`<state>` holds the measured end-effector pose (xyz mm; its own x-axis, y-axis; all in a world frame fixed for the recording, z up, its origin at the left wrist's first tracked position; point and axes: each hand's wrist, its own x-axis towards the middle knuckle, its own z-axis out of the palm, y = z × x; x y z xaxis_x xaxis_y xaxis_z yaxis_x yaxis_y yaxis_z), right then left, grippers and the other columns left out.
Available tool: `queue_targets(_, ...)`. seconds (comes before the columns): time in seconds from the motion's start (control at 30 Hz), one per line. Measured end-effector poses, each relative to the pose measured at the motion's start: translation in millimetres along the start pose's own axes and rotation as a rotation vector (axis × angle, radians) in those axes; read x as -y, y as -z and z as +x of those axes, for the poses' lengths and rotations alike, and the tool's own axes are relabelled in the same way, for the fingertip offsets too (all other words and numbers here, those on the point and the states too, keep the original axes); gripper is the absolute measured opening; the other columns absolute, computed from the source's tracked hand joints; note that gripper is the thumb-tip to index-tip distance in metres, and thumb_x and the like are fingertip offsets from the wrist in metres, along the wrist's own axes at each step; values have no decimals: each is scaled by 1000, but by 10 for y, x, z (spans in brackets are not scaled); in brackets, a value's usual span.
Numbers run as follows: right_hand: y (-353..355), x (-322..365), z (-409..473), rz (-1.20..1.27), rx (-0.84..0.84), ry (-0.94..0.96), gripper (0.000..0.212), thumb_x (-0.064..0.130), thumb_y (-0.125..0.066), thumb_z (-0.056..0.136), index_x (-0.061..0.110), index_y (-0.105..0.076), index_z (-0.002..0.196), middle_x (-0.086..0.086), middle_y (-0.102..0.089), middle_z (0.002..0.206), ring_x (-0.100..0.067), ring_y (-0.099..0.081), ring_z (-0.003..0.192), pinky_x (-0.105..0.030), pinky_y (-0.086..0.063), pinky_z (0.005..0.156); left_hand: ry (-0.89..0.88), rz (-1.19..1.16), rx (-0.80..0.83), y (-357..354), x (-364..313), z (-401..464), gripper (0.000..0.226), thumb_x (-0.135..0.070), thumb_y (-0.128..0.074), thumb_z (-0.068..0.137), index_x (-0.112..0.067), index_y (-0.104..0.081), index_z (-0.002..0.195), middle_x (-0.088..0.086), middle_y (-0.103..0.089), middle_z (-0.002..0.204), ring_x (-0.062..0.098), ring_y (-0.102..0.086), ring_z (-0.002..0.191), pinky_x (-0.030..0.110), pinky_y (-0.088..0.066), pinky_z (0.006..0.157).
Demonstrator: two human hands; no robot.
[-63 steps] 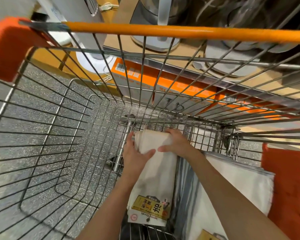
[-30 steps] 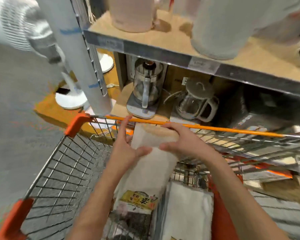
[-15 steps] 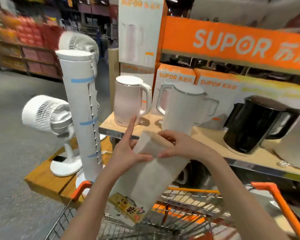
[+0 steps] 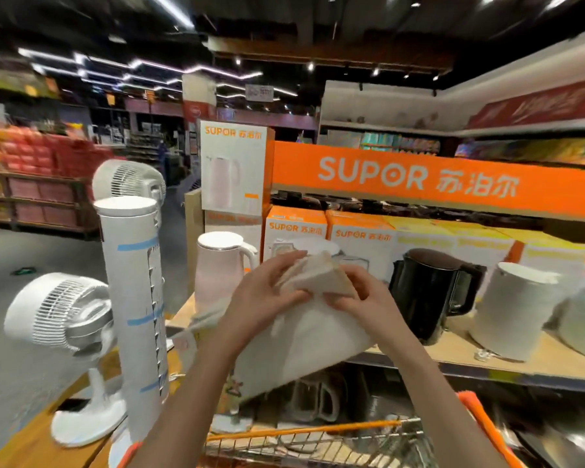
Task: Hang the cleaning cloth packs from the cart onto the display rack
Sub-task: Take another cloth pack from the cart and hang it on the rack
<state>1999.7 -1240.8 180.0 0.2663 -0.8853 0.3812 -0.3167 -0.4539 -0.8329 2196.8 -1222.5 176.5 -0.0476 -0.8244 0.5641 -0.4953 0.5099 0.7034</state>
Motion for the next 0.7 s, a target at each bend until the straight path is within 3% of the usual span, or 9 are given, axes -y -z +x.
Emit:
queue_targets(0.1,31,-92,-149,140,-151,-37,37,23,-72,78,41,-56,106,22,-63,100,0,-59,91,-22,-44,73,-61,172,-151,-17,-20,-113,50,-37,-75,77,-55,-48,115,-33,-48,114,1,-48,112,31,-41,94)
queue_targets(0.23,62,-264,-340,346,-323,-89,40,28,-78,68,43,-61,101,16,-67,96,-3,-65,82,-18,-51,61,-84,232,-365,-38,141,-305,55,-26,-78,76,-31,-53,125,-5,-54,128,23,-45,125,58,-32,106)
queue_targets(0.3,107,-338,-402,438,-382,-113,45,33,-78,57,40,-64,100,12,-69,95,-10,-67,83,-22,-54,62,0,242,-406,-80,193,-347,65,-27,-79,75,-32,-45,131,4,-48,138,28,-37,133,61,-23,110)
queue_targets(0.4,160,-411,-462,530,-438,-144,39,31,-77,55,41,-68,92,10,-71,91,-19,-68,85,-33,-55,65,74,228,-425,-97,189,-316,75,-36,-77,75,-39,-34,137,2,-33,150,24,-22,141,61,-15,114)
queue_targets(0.53,233,-505,-550,642,-472,-162,33,25,-74,64,40,-68,93,5,-71,93,-22,-70,83,-33,-57,58,146,205,-474,-5,241,-199,85,-54,-72,69,-56,-18,135,0,-30,152,22,-21,139,58,-22,112)
queue_targets(0.6,295,-541,-564,727,-486,-182,36,21,-72,66,35,-66,99,-2,-71,98,-27,-70,83,-35,-57,54,215,48,-370,70,213,-98,90,-64,-68,61,-64,-12,132,-1,-38,148,25,-37,133,55,-34,107)
queue_targets(0.7,373,-577,-582,791,-486,-211,42,21,-69,67,28,-60,108,-7,-68,105,-33,-66,92,-42,-57,59,233,-166,-175,120,172,37,92,-64,-69,55,-56,-24,135,-16,-55,122,13,-58,108,42,-53,90)
